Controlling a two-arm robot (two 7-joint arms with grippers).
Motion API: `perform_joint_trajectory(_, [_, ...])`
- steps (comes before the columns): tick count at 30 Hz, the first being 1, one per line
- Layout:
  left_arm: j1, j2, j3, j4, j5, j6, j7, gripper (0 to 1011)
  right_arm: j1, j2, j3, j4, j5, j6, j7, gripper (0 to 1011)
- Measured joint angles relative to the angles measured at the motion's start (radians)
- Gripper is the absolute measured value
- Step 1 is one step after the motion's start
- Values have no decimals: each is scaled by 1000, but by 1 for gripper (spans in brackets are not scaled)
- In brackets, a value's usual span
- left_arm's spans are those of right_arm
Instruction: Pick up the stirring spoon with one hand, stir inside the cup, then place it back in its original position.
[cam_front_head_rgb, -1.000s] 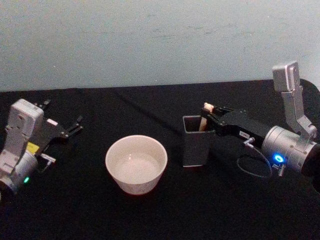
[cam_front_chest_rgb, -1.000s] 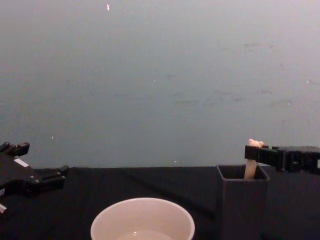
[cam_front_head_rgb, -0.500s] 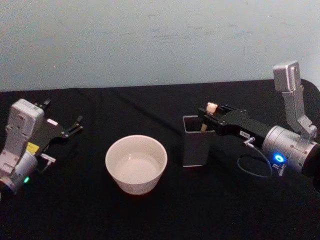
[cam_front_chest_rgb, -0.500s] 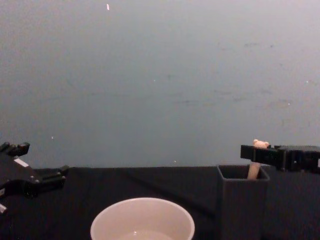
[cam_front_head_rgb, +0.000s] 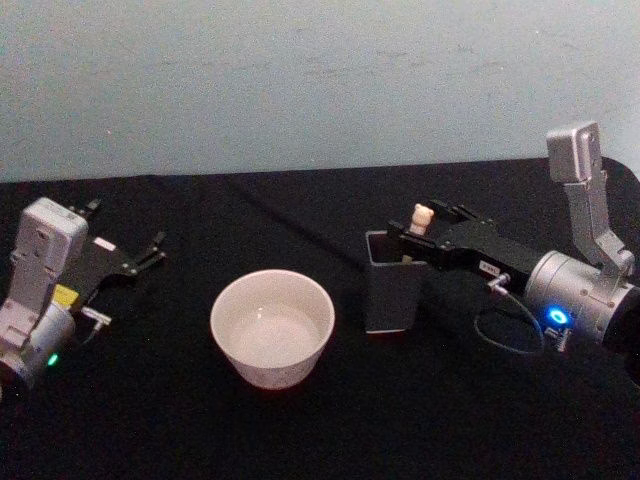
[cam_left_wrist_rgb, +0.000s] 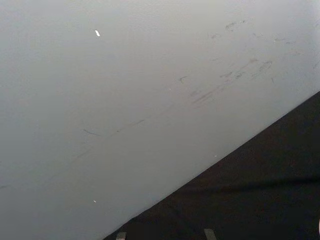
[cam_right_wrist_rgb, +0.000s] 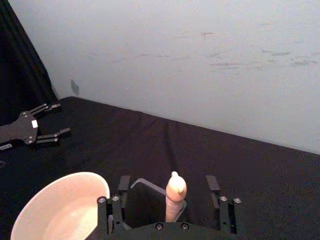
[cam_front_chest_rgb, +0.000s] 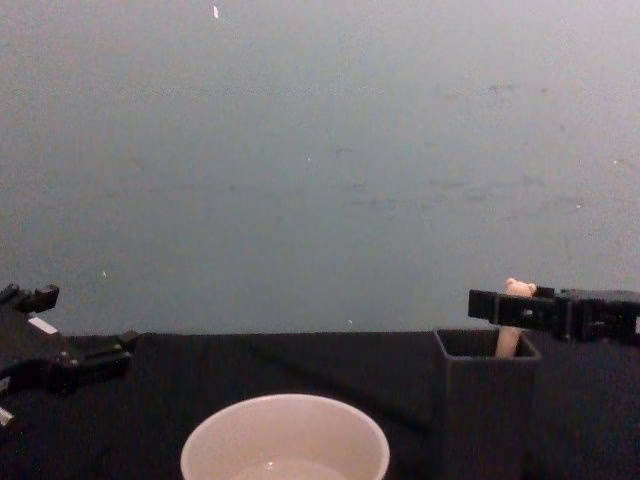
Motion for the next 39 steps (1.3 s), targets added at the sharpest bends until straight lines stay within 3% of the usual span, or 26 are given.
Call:
perform_joint_trajectory(3, [0,0,0,0,0,0,0,1001,0,0,0,0,0,0,0,990])
perform_joint_trajectory(9, [0,0,0,0,0,0,0,1001,-2,-4,3,-1,-4,-5,-5,1003])
perform_joint_trajectory(17, [0,0,0,0,0,0,0,1001,-19,-59,54,-21,-60,-95,-93,1003])
perform_joint_trajectory(21, [0,0,0,0,0,0,0,1001,-26,-100,85,-32,-111,-156,-184,1002])
perform_joint_trajectory(24, [0,0,0,0,0,0,0,1001,-36,-138,101,-32,-196,-212,-295,1002])
perform_joint_trajectory(25, [0,0,0,0,0,0,0,1001,-36,-138,101,-32,-196,-212,-295,1002])
perform_joint_trajectory(28, [0,0,0,0,0,0,0,1001,-49,-163,99,-4,-307,-260,-402,1002])
perform_joint_trajectory(34, [0,0,0,0,0,0,0,1001,-81,-165,84,52,-417,-263,-471,1002])
perform_joint_trajectory(39, [0,0,0,0,0,0,0,1001,-99,-160,69,107,-471,-257,-484,1003])
